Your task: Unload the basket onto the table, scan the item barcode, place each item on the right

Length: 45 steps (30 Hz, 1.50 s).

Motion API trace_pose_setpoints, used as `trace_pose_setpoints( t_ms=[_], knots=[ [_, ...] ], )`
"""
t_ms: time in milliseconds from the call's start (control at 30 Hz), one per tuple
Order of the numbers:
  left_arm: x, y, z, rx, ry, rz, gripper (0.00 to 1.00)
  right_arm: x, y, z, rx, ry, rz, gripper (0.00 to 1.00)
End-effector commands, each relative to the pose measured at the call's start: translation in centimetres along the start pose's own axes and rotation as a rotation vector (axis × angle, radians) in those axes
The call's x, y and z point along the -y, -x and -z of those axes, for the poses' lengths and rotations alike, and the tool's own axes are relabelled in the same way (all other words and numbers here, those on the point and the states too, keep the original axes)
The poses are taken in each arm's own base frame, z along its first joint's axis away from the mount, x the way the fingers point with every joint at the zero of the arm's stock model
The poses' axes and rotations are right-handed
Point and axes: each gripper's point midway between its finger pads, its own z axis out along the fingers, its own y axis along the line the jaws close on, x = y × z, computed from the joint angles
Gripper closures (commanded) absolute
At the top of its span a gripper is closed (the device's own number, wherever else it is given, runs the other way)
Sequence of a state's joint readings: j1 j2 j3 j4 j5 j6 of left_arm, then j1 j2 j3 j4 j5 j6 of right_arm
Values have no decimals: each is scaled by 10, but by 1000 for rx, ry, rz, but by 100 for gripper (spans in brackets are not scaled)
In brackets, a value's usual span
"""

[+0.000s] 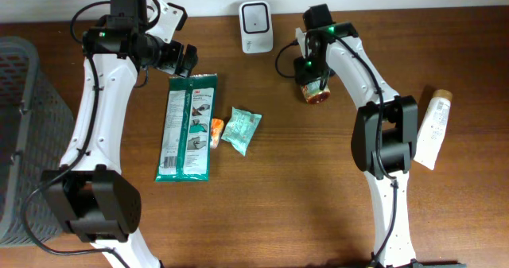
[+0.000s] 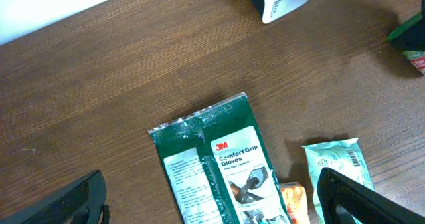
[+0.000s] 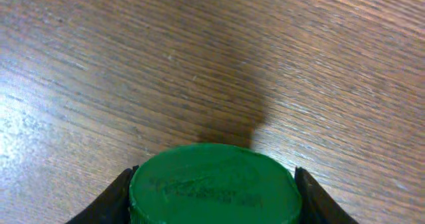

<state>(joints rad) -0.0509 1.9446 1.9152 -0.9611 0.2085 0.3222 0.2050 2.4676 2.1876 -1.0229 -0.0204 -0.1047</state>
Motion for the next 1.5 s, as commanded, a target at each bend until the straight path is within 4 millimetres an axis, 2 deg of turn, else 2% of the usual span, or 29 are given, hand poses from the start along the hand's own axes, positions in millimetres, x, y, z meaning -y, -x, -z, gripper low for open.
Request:
trace_pose_setpoints(
  t_ms=[0, 133, 200, 267, 400, 500, 567, 700, 833, 933, 1033, 1067, 1100, 1200, 1233, 1300, 1333, 1400, 1467],
  knots=[
    [-2, 12, 20, 50, 17, -11, 1, 3, 10, 9, 34, -2, -7, 65],
    [-2, 12, 20, 50, 17, -11, 1, 3, 24, 41, 101, -8, -6, 67],
    [-2, 12, 20, 50, 17, -11, 1, 3, 32, 65, 146, -13, -4, 67],
    [-2, 12, 20, 50, 16, -11, 1, 3, 36, 93, 188, -17, -5, 67],
    [-2, 12, 20, 50, 17, -11, 1, 1, 48, 169, 329, -21, 3, 67],
    [-2, 12, 20, 50, 17, -11, 1, -4, 47, 213, 399, -31, 33, 67],
    [-2, 12, 20, 50, 17, -11, 1, -12, 44, 232, 427, -31, 55, 67],
    [-1, 13, 19, 50, 15, -14, 1, -20, 35, 251, 458, -60, 80, 68],
    [-1, 13, 19, 50, 15, -13, 1, -19, 14, 251, 515, -67, 51, 68],
    [-1, 13, 19, 50, 15, -14, 1, -20, -4, 241, 613, -59, 11, 68],
    [-1, 13, 19, 50, 15, -14, 1, -25, -24, 223, 752, -25, -38, 67],
    [-1, 13, 19, 50, 15, -13, 1, -26, -30, 213, 804, -9, -77, 67],
    [-1, 13, 19, 50, 15, -13, 1, -26, -34, 202, 837, -1, -99, 61],
    [-1, 13, 19, 50, 15, -13, 1, -18, -39, 172, 931, -34, -133, 60],
    [-1, 13, 19, 50, 15, -14, 1, -12, -39, 164, 954, -68, -150, 57],
    [-1, 13, 19, 50, 15, -14, 1, 2, -38, 144, 974, -142, -189, 42],
    [-1, 13, 19, 50, 15, -13, 1, 9, -38, 132, 964, -178, -207, 39],
    [-1, 13, 19, 50, 15, -13, 1, 15, -36, 104, 950, -205, -213, 38],
    [-1, 13, 19, 50, 15, -14, 1, 15, -34, 89, 956, -199, -211, 41]
  ],
)
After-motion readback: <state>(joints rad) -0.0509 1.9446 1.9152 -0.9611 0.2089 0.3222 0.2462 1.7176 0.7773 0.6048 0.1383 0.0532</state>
